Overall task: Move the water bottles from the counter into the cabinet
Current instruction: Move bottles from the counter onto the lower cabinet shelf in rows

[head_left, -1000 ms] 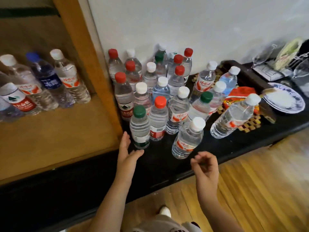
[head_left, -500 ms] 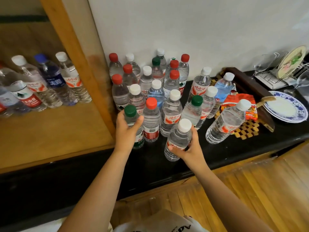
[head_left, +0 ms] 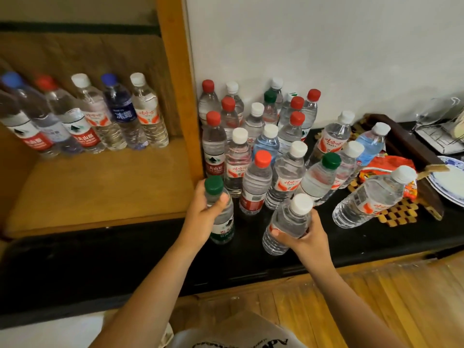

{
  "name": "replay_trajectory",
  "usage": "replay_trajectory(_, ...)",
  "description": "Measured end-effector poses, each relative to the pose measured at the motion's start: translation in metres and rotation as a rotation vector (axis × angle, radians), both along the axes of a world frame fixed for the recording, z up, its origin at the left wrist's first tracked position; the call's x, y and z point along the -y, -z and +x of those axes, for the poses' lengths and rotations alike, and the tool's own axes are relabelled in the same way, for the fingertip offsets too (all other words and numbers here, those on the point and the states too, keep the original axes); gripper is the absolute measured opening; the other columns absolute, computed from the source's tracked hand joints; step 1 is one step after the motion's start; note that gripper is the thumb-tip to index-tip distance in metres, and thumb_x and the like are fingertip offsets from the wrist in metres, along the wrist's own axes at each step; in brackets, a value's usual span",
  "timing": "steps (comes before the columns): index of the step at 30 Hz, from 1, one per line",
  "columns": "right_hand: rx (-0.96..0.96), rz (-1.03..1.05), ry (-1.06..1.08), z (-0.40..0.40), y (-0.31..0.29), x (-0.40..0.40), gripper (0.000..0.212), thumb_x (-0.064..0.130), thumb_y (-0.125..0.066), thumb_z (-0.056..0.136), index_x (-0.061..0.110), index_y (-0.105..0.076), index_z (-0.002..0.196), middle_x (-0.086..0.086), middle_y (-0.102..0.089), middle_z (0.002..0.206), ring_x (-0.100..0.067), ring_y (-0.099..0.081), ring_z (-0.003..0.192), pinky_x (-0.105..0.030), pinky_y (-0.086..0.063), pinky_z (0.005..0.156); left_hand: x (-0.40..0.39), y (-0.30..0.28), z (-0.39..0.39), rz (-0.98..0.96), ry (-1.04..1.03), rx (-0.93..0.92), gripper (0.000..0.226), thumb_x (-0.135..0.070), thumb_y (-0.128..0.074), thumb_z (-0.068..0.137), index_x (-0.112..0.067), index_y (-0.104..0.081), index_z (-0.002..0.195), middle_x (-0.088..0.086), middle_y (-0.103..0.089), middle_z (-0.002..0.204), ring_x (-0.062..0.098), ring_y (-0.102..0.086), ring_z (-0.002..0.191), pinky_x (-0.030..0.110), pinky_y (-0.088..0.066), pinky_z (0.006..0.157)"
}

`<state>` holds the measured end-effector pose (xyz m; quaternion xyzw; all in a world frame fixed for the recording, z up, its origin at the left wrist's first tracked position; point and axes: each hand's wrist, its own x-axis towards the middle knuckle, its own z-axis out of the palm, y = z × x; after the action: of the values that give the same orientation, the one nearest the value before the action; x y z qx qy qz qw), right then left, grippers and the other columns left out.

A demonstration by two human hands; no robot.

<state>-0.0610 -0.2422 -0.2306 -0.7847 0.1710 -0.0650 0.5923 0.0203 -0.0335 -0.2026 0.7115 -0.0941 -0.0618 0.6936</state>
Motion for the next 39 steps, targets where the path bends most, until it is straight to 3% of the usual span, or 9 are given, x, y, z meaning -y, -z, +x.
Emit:
replay_trajectory(6,0.005,0.011,-0.095,0.006,-0.006,-0.042,0.069,0.040,-0.083,0.047,0.048,-0.050,0.107,0.026,-0.063,0.106,0.006,-0.058,0.102,-0.026,-0.048,0.087,-0.066,-0.010,-0.010,-0.135,-0.099,-0.074,0.024,-0.024,-0.054,0.078,-0.022,-0.055,0.101,-0.010,-0.062,0.096,-0.010,-0.061,0.087,0.009,-0.048,0.078)
replay_trajectory(10,-0.017,0.012,-0.210,0.018,-0.012,-0.082,0.074,0.025,-0.086,0.051,0.040,-0.049,0.114,0.015,-0.064,0.113,-0.006,-0.059,0.109,-0.041,-0.047,0.098,-0.115,-0.021,-0.003,-0.135,-0.147,-0.055,0.021,-0.020,-0.059,0.081,-0.024,-0.054,0.101,-0.008,-0.060,0.097,-0.007,-0.060,0.089,0.017,-0.047,0.082)
replay_trajectory(13,-0.024,0.004,-0.325,0.032,-0.019,-0.120,0.074,0.024,-0.087,0.052,0.040,-0.048,0.113,0.015,-0.062,0.114,-0.007,-0.057,0.112,-0.041,-0.046,0.100,-0.152,-0.029,0.009,-0.124,-0.209,-0.026,0.032,-0.042,-0.069,0.075,-0.028,-0.054,0.099,-0.011,-0.060,0.095,-0.007,-0.060,0.089,0.018,-0.049,0.083)
replay_trajectory(16,-0.002,-0.007,-0.402,0.050,-0.027,-0.157,0.071,0.027,-0.087,0.051,0.043,-0.048,0.108,0.024,-0.060,0.110,0.002,-0.054,0.110,-0.031,-0.046,0.094,-0.184,-0.030,0.027,-0.121,-0.304,-0.017,0.018,-0.016,-0.057,0.085,-0.028,-0.052,0.097,-0.010,-0.058,0.092,-0.012,-0.060,0.080,0.010,-0.048,0.075)
replay_trajectory(19,0.036,0.003,-0.419,0.078,-0.037,-0.190,0.067,0.035,-0.083,0.048,0.046,-0.049,0.105,0.030,-0.057,0.107,0.007,-0.053,0.105,-0.023,-0.042,0.088,-0.214,-0.028,0.048,-0.088,-0.384,0.020,0.028,-0.002,-0.052,0.088,-0.028,-0.050,0.095,-0.011,-0.056,0.090,-0.018,-0.057,0.075,0.002,-0.045,0.068)
replay_trajectory(26,0.118,0.003,-0.258,0.167,-0.038,-0.236,0.070,0.008,-0.085,0.059,0.037,-0.046,0.110,0.013,-0.052,0.116,-0.009,-0.051,0.112,-0.025,-0.044,0.091,-0.272,-0.021,0.107,0.027,-0.422,0.038,0.031,-0.010,-0.057,0.087,-0.021,-0.045,0.113,-0.017,-0.053,0.100,-0.025,-0.053,0.079,-0.004,-0.039,0.066)
replay_trajectory(31,0.123,-0.113,0.024,0.229,-0.042,-0.253,0.068,0.006,-0.082,0.060,0.032,-0.046,0.112,0.008,-0.030,0.118,-0.007,-0.034,0.108,-0.022,-0.028,0.097,-0.289,-0.020,0.129,0.051,-0.447,0.023,0.036,-0.022,-0.058,0.087,-0.030,-0.040,0.117,-0.026,-0.048,0.107,-0.011,-0.047,0.099,0.006,-0.035,0.078)
replay_trajectory(35,0.120,-0.035,0.150,0.270,-0.041,-0.259,0.059,0.003,-0.077,0.066,0.027,-0.051,0.113,0.002,-0.036,0.123,-0.013,-0.042,0.107,-0.030,-0.035,0.101,-0.293,-0.018,0.133,0.039,-0.401,0.060,0.038,-0.018,-0.059,0.086,-0.032,-0.040,0.116,-0.028,-0.049,0.106,-0.032,-0.047,0.084,-0.008,-0.036,0.068)
replay_trajectory(39,0.085,-0.011,0.229,0.300,-0.040,-0.258,0.053,0.013,-0.075,0.071,0.025,-0.052,0.116,0.002,-0.041,0.124,-0.019,-0.046,0.111,-0.038,-0.038,0.104,-0.302,-0.012,0.130,-0.047,-0.350,0.024,0.047,-0.027,-0.063,0.076,-0.034,-0.043,0.118,-0.021,-0.056,0.111,-0.021,-0.054,0.093,-0.002,-0.043,0.071)
